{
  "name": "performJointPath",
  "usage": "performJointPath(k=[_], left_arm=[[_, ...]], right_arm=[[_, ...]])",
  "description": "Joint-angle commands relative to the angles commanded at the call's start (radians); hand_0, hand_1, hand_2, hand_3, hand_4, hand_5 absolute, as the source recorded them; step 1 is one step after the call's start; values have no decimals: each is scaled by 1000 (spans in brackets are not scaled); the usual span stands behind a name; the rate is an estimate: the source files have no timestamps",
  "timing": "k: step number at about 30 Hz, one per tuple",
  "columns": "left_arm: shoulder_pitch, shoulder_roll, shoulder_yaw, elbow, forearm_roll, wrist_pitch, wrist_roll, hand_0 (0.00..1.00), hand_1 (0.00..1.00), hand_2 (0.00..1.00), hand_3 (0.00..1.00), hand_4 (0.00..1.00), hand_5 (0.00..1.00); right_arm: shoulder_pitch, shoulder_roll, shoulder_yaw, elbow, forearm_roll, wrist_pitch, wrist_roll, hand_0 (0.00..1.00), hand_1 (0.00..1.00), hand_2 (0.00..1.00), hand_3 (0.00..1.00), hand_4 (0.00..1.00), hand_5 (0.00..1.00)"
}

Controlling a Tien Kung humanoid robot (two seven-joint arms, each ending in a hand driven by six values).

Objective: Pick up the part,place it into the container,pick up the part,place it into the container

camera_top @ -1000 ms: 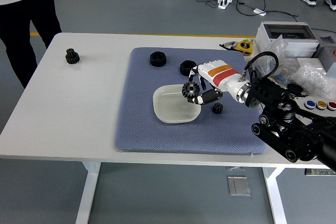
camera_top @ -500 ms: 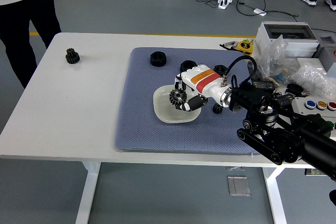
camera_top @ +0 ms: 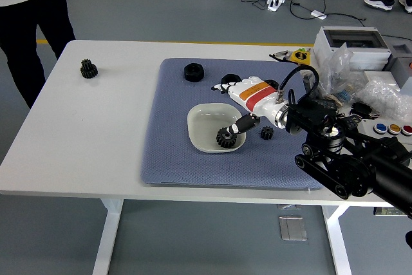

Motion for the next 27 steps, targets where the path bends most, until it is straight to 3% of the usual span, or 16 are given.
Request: performJointPath(k=[4, 5, 11, 12, 23, 24, 27], left_arm=[[1, 0, 1, 1, -4, 0, -1, 631, 631, 620, 563, 634, 555], [2, 0, 2, 1, -6, 0, -1, 631, 631, 620, 563, 634, 555], [5, -1, 1, 2, -8, 0, -2, 631, 631, 620, 563, 634, 555], [5, -1, 0, 2, -8, 0, -1, 630, 631, 620, 563, 632, 553], [11, -6, -4, 2, -3, 0, 2, 630, 630, 620, 562, 632, 553], [11, -6, -5, 2, -2, 0, 2, 630, 632, 620, 563, 632, 554], [12, -6, -5, 1, -1, 0, 2, 630, 632, 620, 563, 632, 554]], right_arm=[[-5, -35, 30, 3, -3, 26, 9, 273, 474, 751, 869, 998, 416], [-7, -45, 35, 2, -3, 31, 10, 256, 455, 705, 799, 998, 403], [-25, -88, 34, -14, 15, 58, 15, 256, 455, 705, 799, 998, 403], [-29, -91, 30, -20, 20, 60, 15, 236, 418, 656, 766, 998, 396], [-78, -63, -18, -84, 81, 29, -12, 224, 406, 645, 751, 998, 394], [-80, -61, -21, -89, 87, 25, -14, 204, 391, 587, 646, 982, 388], [-85, -57, -33, -101, 104, 7, -22, 204, 391, 587, 646, 982, 388]])
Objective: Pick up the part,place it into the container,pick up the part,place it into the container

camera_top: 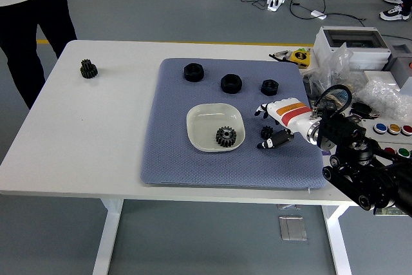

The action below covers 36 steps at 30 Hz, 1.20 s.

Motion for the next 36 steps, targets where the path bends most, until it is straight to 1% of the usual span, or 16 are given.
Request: performJointPath(k=[2, 3, 8, 9, 13, 14, 17, 20, 32, 33, 36], left_arm=[[1, 0, -1, 0, 1, 0, 0, 630, 632, 620, 563, 632, 554], [1, -1, -2, 0, 2, 0, 1, 629, 632, 620, 562, 630, 552], [1, -1, -6, 0, 10, -1, 3, 628, 633, 620, 563, 629, 550], [2, -1, -6, 0, 11, -1, 4, 628, 633, 620, 563, 629, 550], [2, 0, -9, -1, 18, -2, 5, 628, 633, 620, 563, 629, 550], [2, -1, -10, -1, 19, -2, 6, 629, 633, 621, 563, 629, 552], [2, -1, -12, -1, 22, -2, 7, 629, 633, 621, 563, 629, 552], [0, -1, -12, -1, 22, -2, 6, 629, 633, 620, 563, 630, 553], [-5, -1, -3, 0, 9, -2, 1, 628, 633, 620, 563, 630, 553], [-5, -1, -3, 0, 10, -2, 1, 628, 633, 621, 564, 630, 553], [-4, -1, -2, 0, 8, -2, 1, 628, 633, 621, 564, 630, 553]], right_arm=[[-3, 2, -6, -6, 7, -13, -6, 204, 391, 587, 646, 982, 388], [-4, 4, -9, -8, 11, -18, -7, 192, 382, 519, 549, 862, 385], [-3, 11, -19, -20, 24, -42, -11, 192, 382, 519, 549, 862, 385], [-3, 12, -20, -22, 26, -46, -11, 163, 373, 490, 519, 799, 400], [-4, 14, -25, -31, 37, -60, -12, 163, 373, 490, 519, 799, 400], [-4, 14, -26, -34, 40, -63, -12, 141, 358, 477, 512, 783, 409], [-5, 13, -28, -41, 43, -65, -14, 141, 358, 477, 512, 783, 409], [-5, 10, -30, -46, 49, -60, -17, 137, 356, 473, 510, 773, 421], [-8, 2, -28, -44, 64, -43, -14, 133, 340, 462, 510, 762, 415], [-8, 0, -26, -42, 64, -43, -13, 120, 301, 438, 507, 758, 418], [-9, -3, -22, -35, 63, -43, -11, 120, 301, 438, 507, 758, 418]])
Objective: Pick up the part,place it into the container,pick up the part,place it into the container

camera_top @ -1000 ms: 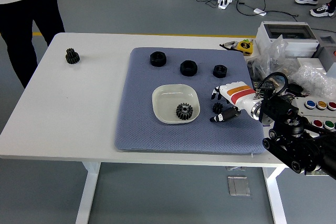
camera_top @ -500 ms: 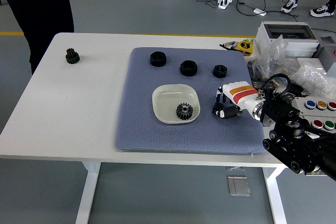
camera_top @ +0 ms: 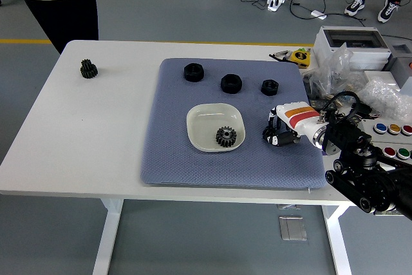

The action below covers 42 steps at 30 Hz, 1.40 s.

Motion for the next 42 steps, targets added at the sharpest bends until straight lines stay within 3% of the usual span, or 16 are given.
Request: performJointPath(k=[9, 26, 27, 32, 33, 38, 39, 42], left_arm=[[1, 0, -1, 1, 2, -1, 0, 628, 632, 620, 564, 630, 553], [2, 0, 1, 1, -5, 0, -2, 628, 632, 620, 564, 631, 552], [3, 0, 1, 1, -5, 0, -2, 627, 632, 619, 565, 631, 554], [3, 0, 1, 1, -4, -1, -2, 627, 632, 619, 565, 631, 554], [3, 0, 1, 1, -4, -1, -2, 628, 630, 619, 564, 630, 553], [4, 0, 2, 1, -5, -1, -2, 628, 630, 619, 564, 630, 553], [4, 0, 1, 1, -4, -1, -2, 628, 631, 618, 564, 631, 552], [5, 0, -1, 1, 0, -1, -1, 628, 631, 618, 564, 631, 552]], right_arm=[[2, -8, 14, 37, -17, -5, 3, 74, 234, 392, 505, 750, 428], [-2, -18, 39, 63, -43, 12, 9, 82, 222, 384, 504, 755, 408], [-3, -19, 44, 67, -49, 9, 8, 108, 250, 414, 529, 874, 424], [-4, -23, 69, 80, -99, 30, -2, 108, 250, 414, 529, 874, 424], [-4, -24, 74, 82, -107, 36, -3, 207, 344, 485, 581, 998, 487], [-10, -30, 88, 86, -119, 50, -1, 207, 344, 485, 581, 998, 487], [-11, -31, 86, 84, -114, 54, 1, 266, 464, 600, 608, 998, 513], [-13, -27, 76, 73, -95, 53, 3, 266, 464, 600, 608, 998, 513]])
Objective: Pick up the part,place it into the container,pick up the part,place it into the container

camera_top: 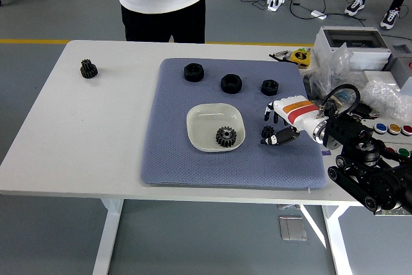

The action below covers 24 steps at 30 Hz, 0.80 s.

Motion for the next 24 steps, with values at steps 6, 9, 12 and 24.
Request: performJointPath(k=[6, 9, 12, 24], left_arm=[[1, 0, -4, -1, 7, -1, 3, 628, 631, 618, 564, 631, 552], [1, -1, -6, -1, 11, -1, 4, 628, 631, 618, 563, 631, 552], [1, 0, -7, -1, 13, -1, 5, 628, 631, 618, 563, 631, 552], [-2, 0, -6, -2, 14, -1, 5, 628, 631, 619, 564, 631, 553]], right_arm=[[-1, 13, -28, -26, 35, -14, 0, 271, 458, 581, 584, 998, 515], [2, 17, -38, -35, 56, -16, 3, 228, 411, 509, 539, 998, 524], [4, 18, -41, -40, 67, -22, 2, 228, 411, 509, 539, 998, 524], [20, 28, -99, -94, 144, -37, 7, 168, 347, 481, 532, 944, 557]])
